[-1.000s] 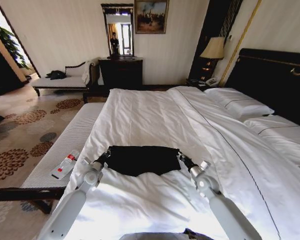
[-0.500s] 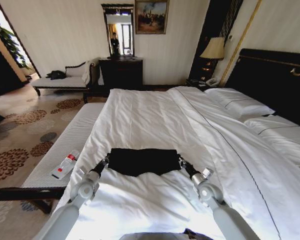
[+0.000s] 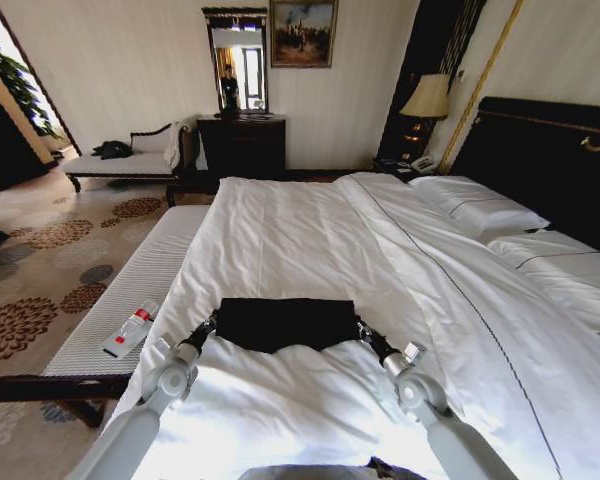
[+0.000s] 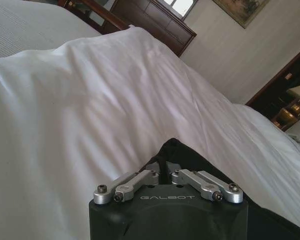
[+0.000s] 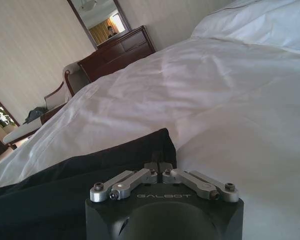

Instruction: Fold the clothes on the bed.

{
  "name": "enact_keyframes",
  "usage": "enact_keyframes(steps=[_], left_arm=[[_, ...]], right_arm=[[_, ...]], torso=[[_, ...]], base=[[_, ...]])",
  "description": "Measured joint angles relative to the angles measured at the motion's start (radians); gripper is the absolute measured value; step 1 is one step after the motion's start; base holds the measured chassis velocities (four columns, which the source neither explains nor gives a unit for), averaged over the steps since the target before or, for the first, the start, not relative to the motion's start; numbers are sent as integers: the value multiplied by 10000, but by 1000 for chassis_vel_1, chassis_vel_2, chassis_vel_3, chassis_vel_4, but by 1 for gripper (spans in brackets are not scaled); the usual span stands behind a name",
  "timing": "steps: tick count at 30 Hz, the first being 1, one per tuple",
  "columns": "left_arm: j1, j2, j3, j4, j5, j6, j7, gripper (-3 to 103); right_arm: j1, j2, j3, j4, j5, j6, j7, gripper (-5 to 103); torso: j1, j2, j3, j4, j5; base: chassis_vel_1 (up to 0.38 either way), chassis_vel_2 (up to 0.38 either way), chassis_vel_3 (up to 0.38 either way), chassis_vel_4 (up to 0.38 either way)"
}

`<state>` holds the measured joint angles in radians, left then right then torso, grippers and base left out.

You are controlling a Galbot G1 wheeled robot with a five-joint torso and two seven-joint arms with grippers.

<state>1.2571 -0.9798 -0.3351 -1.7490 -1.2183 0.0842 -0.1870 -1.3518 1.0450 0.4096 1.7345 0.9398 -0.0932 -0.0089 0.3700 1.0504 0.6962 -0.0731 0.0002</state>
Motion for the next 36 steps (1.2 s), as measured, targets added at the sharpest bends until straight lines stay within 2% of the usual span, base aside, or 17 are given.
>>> enact_keyframes(steps=[4, 5, 6, 7, 10, 12, 14, 15, 16, 19, 21, 24, 25, 29, 31, 33, 36], left_arm=[[421, 232, -131, -406, 26, 55, -32, 30], [421, 232, -131, -406, 26, 55, -32, 30], [603, 346, -222, -592, 64, 59, -27, 35], [763, 434, -326, -753, 88, 59, -14, 35], [1327, 700, -807, -1239, 39, 59, 57, 52], [1518, 776, -1024, -1378, 24, 59, 95, 52], [1780, 880, -1370, -1605, 32, 56, 151, 62], [1872, 939, -1530, -1750, 39, 56, 159, 68], [1872, 939, -1530, -1750, 39, 56, 159, 68], [1875, 1219, -1608, -2204, 5, 98, 125, 84], [1725, 1397, -1459, -2306, -62, 147, 116, 84], [1483, 1880, -1068, -2619, -278, 337, 153, 98], [1538, 2010, -1025, -2731, -318, 383, 176, 99], [1627, 2303, -950, -2877, -420, 460, 218, 100], [1600, 2473, -931, -2959, -639, 537, 209, 100], [1592, 2518, -931, -2998, -738, 572, 200, 100], [1555, 2739, -936, -3228, -1117, 699, 164, 100]], right_arm=[[-334, -187, 201, 374, -4, 4, 18, 17], [-334, -187, 201, 374, -4, 4, 18, 17], [-464, -256, 270, 541, -4, 0, 33, 17], [-605, -314, 334, 701, -5, -6, 38, 22], [-1097, -495, 564, 1180, -38, -11, 62, 38], [-1202, -573, 647, 1299, -78, 1, 91, 38], [-1169, -770, 757, 1411, -219, 41, 188, 50], [-956, -931, 765, 1407, -318, 51, 249, 55], [-956, -931, 765, 1407, -318, 51, 249, 55], [158, -1408, 385, 1037, -580, 60, 320, 71], [524, -1531, 260, 880, -694, 69, 317, 71], [1824, -1744, -521, 64, -1225, 237, 246, 88], [2323, -1756, -970, -336, -1532, 365, 198, 93], [3536, -1622, -2363, -1723, -2673, 922, -39, 99], [4245, -1393, -3152, -2726, -3464, 1431, -168, 100], [4495, -1311, -3415, -3035, -3667, 1596, -213, 100], [5432, -1048, -4102, -4203, -4618, 2397, -390, 100]], torso=[[0, 0, 0, -1, -2], [0, 0, 0, -1, -2], [0, 0, 0, -1, -2], [0, 0, 0, 0, -3], [0, 1, 0, -3, -1], [-2, 1, -1, -3, 0], [-2, 0, -1, -3, -2], [-2, 1, -1, -3, 0], [-2, 1, -1, -3, 0], [-1, 0, 1, 3, -2], [-1, 1, 1, 5, 1], [1, 0, 2, -11, -5], [1, 0, 1, -5, -2], [1, -1, 3, 6, 1], [1, 0, 2, 1, -3], [2, -1, 2, -2, -2], [1, -1, 2, 3, -1]], base=[[0, 0, 0, 0], [0, 0, 0, 0], [0, 0, 0, 0], [0, 0, 0, 0], [0, 0, 0, 0], [0, 0, 0, 0], [0, 0, 0, 0], [0, 0, 0, 0], [0, 0, 0, 0], [0, 0, 0, 0], [0, 0, 0, 0], [0, 0, 0, 0], [0, 0, 0, 0], [0, 0, 0, 0], [0, 0, 0, 0], [0, 0, 0, 0], [0, 0, 0, 0]])
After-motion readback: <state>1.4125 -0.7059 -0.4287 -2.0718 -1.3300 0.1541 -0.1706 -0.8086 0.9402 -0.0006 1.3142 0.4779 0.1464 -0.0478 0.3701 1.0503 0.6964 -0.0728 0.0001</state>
